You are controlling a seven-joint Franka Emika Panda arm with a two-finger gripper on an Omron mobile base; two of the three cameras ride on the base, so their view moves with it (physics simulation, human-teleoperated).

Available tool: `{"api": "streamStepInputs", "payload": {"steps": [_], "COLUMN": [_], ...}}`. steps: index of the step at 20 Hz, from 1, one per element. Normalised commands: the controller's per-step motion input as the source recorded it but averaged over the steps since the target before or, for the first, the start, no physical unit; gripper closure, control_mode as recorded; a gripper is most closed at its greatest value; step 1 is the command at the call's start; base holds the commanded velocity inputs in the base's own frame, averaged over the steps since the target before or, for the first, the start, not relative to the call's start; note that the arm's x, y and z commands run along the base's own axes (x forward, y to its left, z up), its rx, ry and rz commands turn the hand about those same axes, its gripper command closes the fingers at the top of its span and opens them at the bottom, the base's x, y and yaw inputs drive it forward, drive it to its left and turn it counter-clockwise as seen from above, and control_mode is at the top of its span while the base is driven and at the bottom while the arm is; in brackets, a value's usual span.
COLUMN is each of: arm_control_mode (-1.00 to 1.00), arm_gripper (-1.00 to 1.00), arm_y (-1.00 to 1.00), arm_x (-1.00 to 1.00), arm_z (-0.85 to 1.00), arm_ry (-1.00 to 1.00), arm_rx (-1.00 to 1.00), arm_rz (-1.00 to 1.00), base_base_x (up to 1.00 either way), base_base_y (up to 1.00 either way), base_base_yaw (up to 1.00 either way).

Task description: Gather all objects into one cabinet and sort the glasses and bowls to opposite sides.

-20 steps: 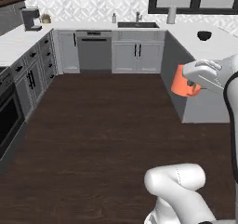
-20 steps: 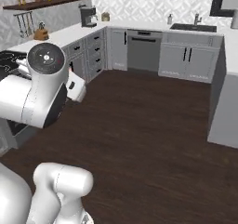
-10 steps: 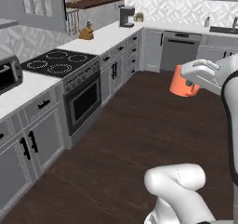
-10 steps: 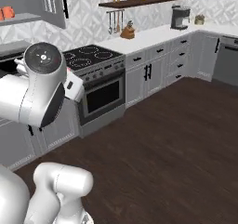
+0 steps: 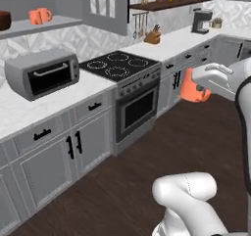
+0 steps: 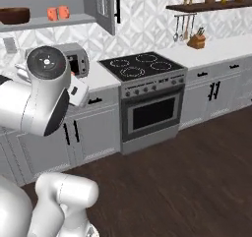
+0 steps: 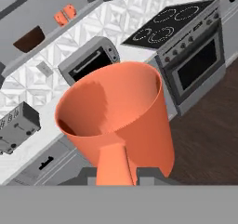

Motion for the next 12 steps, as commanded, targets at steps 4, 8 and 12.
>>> {"api": "streamStepInputs", "payload": {"steps": [4,8,12], "arm_control_mode": [1.00,1.00,1.00], "arm_gripper": [1.00,1.00,1.00], "arm_y": [0.00,0.00,0.00], "arm_x": [0.00,0.00,0.00], "arm_z": [0.00,0.00,0.00], "arm_ry": [0.00,0.00,0.00], "arm_rx": [0.00,0.00,0.00], "arm_rz": [0.00,0.00,0.00], "base_base_x": [1.00,0.96,0.68], "base_base_y": [0.50,0.19,-0.02], "base_base_yaw": [0.44,0.52,0.55]}}
